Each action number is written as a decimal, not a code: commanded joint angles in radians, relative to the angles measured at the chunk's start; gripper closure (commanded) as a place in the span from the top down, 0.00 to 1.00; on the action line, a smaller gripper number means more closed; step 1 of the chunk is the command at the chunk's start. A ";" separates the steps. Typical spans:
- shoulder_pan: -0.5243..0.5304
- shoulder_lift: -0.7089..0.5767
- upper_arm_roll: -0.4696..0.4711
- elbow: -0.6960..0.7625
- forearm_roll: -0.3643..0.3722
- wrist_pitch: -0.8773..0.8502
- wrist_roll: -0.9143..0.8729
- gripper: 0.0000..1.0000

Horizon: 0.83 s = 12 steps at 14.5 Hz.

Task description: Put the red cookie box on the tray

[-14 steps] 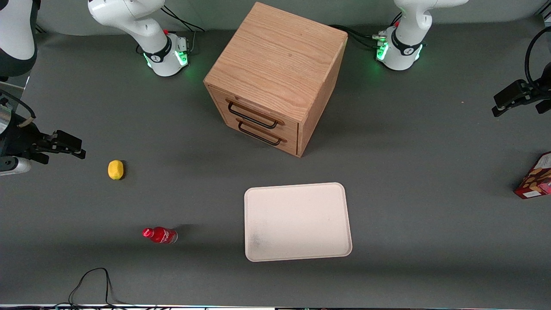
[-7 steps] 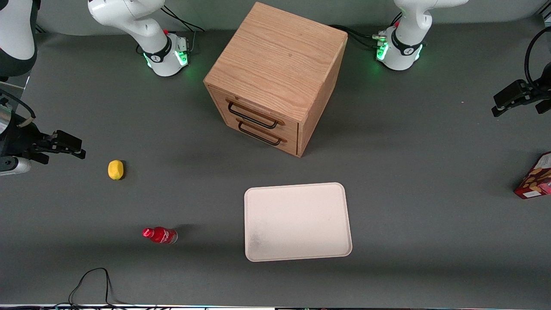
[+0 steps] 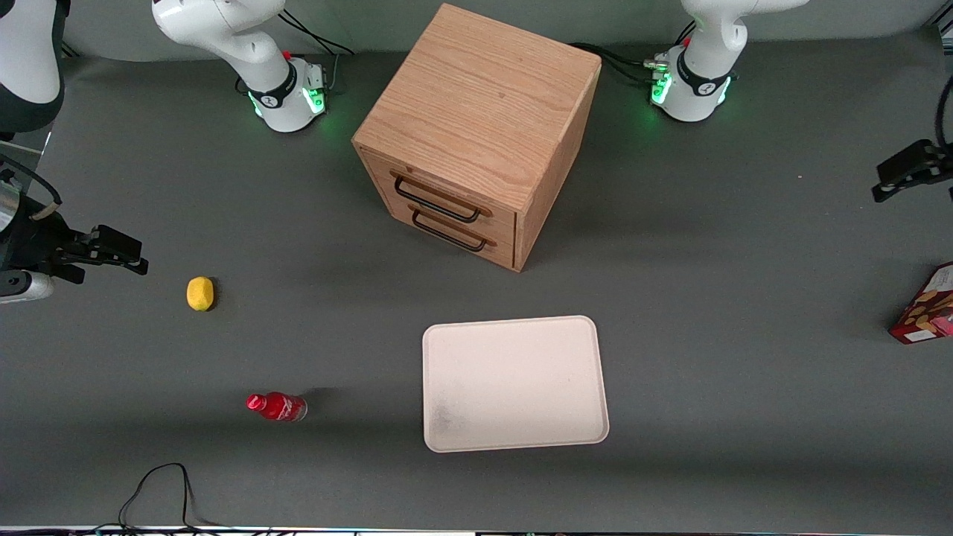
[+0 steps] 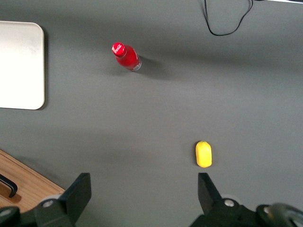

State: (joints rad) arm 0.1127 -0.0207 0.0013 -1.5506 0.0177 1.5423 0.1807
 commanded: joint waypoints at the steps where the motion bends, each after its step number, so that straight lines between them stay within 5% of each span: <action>1: 0.115 0.010 -0.003 -0.009 -0.004 0.039 0.187 1.00; 8: 0.421 0.137 -0.003 0.012 -0.009 0.202 0.809 1.00; 12: 0.531 0.283 -0.003 0.148 -0.016 0.199 1.178 1.00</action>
State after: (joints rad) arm 0.5999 0.1809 0.0120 -1.5147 0.0150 1.7645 1.2080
